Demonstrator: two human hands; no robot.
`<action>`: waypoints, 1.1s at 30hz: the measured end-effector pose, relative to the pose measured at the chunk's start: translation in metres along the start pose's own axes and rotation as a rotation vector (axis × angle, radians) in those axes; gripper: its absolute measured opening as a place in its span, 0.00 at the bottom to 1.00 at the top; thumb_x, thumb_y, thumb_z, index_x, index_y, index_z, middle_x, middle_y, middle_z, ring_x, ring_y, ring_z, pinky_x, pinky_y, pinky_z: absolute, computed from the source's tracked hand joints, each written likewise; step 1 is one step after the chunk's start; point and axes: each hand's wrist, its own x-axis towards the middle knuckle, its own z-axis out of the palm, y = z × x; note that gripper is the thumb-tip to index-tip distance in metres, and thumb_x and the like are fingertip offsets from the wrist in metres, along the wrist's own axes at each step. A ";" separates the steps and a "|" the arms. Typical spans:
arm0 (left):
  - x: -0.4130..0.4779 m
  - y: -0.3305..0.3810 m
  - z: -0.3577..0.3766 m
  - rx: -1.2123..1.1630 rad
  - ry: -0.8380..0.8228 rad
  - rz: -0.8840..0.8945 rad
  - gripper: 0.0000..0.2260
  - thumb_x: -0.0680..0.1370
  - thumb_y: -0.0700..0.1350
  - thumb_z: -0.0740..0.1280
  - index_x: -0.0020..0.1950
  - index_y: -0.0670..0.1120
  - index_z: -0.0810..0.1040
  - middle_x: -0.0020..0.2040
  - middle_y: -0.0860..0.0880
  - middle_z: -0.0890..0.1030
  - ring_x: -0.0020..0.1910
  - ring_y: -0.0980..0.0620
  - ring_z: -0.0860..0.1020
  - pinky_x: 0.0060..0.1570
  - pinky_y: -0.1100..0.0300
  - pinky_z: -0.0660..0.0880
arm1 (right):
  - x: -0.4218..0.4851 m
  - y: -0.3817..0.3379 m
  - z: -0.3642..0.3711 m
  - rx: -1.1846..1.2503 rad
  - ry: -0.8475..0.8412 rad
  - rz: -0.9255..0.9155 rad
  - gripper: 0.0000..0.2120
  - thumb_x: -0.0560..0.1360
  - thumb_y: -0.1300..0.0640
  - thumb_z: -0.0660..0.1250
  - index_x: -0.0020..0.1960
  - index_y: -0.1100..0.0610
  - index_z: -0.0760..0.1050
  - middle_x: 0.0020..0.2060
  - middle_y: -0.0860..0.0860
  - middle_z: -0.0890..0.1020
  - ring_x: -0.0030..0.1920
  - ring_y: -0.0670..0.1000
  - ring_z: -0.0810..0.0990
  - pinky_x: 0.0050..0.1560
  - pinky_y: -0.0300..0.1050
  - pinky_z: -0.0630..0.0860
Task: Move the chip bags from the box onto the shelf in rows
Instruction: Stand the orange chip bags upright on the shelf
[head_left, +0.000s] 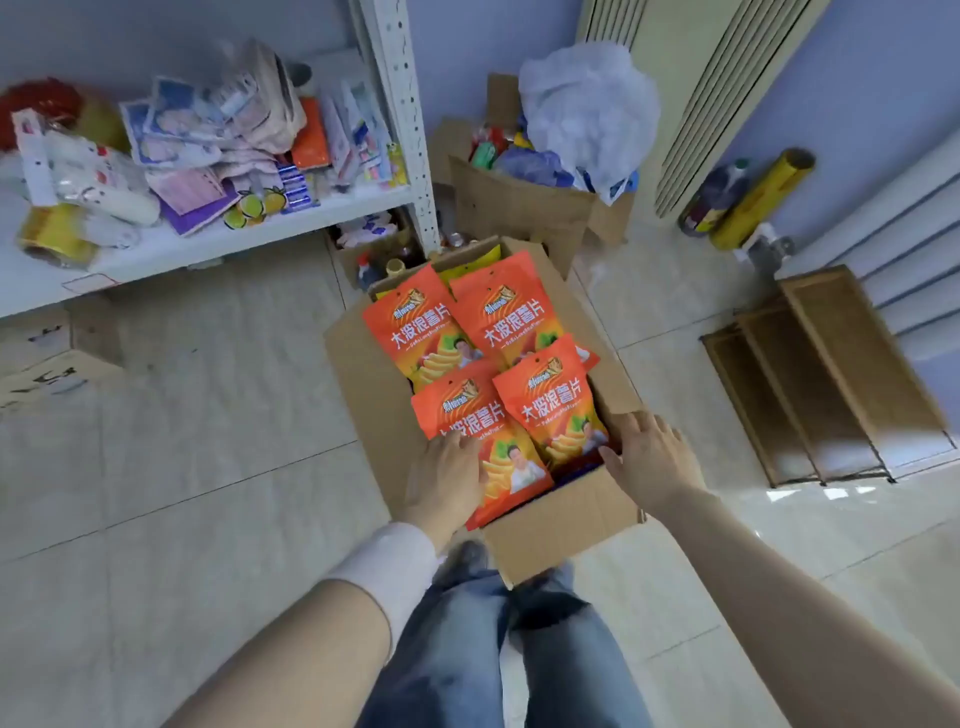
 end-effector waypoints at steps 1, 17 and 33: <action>0.004 0.000 0.001 -0.028 -0.009 -0.046 0.13 0.79 0.47 0.57 0.62 0.46 0.72 0.59 0.47 0.74 0.57 0.48 0.73 0.56 0.56 0.70 | 0.009 0.002 -0.001 -0.011 -0.013 -0.036 0.20 0.78 0.46 0.57 0.67 0.53 0.65 0.63 0.52 0.72 0.64 0.52 0.68 0.62 0.46 0.65; 0.017 0.037 0.063 -0.405 0.045 -0.669 0.17 0.80 0.48 0.57 0.68 0.48 0.66 0.64 0.47 0.71 0.62 0.47 0.72 0.60 0.55 0.68 | 0.129 0.044 0.013 0.070 -0.227 -0.252 0.22 0.76 0.46 0.62 0.66 0.55 0.67 0.61 0.54 0.73 0.62 0.55 0.70 0.60 0.48 0.67; 0.077 -0.009 0.201 -0.978 0.416 -0.983 0.20 0.64 0.57 0.76 0.47 0.46 0.77 0.42 0.50 0.79 0.40 0.53 0.79 0.36 0.64 0.74 | 0.154 0.057 0.179 0.564 -0.051 -0.061 0.54 0.59 0.51 0.80 0.73 0.56 0.49 0.69 0.56 0.62 0.67 0.56 0.65 0.62 0.53 0.66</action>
